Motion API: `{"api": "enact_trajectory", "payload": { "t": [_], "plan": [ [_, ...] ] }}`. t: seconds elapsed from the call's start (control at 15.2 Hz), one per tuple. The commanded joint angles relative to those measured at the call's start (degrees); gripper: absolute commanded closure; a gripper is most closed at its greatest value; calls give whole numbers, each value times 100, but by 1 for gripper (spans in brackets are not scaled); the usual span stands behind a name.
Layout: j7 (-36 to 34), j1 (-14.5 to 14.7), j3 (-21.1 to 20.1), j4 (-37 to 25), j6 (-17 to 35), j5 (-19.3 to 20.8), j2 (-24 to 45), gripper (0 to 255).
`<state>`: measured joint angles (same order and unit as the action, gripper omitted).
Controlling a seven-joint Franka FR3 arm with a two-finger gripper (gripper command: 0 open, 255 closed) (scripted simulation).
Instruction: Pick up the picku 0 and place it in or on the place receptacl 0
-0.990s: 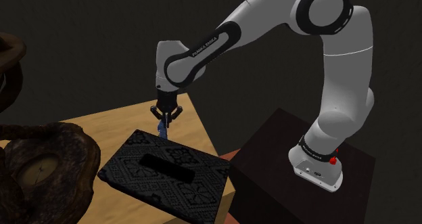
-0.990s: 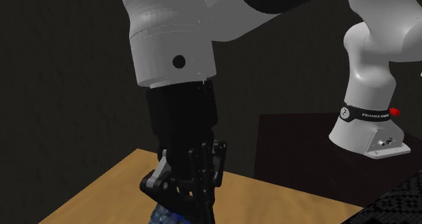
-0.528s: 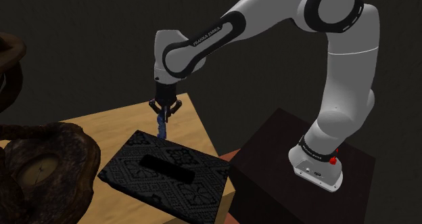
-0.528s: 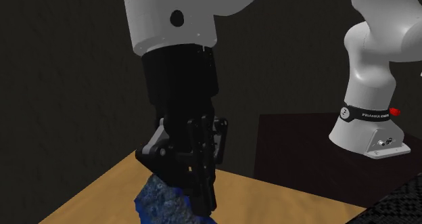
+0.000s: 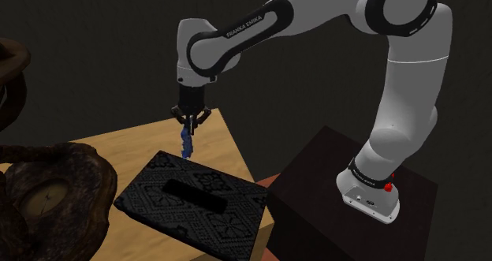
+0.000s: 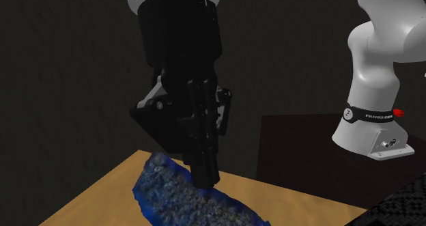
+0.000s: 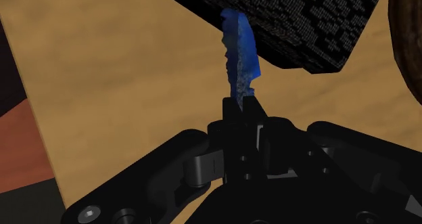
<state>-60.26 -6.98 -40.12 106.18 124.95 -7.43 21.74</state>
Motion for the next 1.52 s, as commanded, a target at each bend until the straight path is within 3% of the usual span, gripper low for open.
{"api": "enact_trajectory", "payload": {
  "t": [0.0,0.33,0.86,1.45],
  "plan": [
    [-10,-28,-24,-89,-159,-38,-81,255],
    [-39,-75,-72,-269,-474,-114,-244,255],
    [-578,234,-540,659,46,-616,-1010,255],
    [-1407,772,-1029,1163,487,-913,-1478,255]
  ]
}}
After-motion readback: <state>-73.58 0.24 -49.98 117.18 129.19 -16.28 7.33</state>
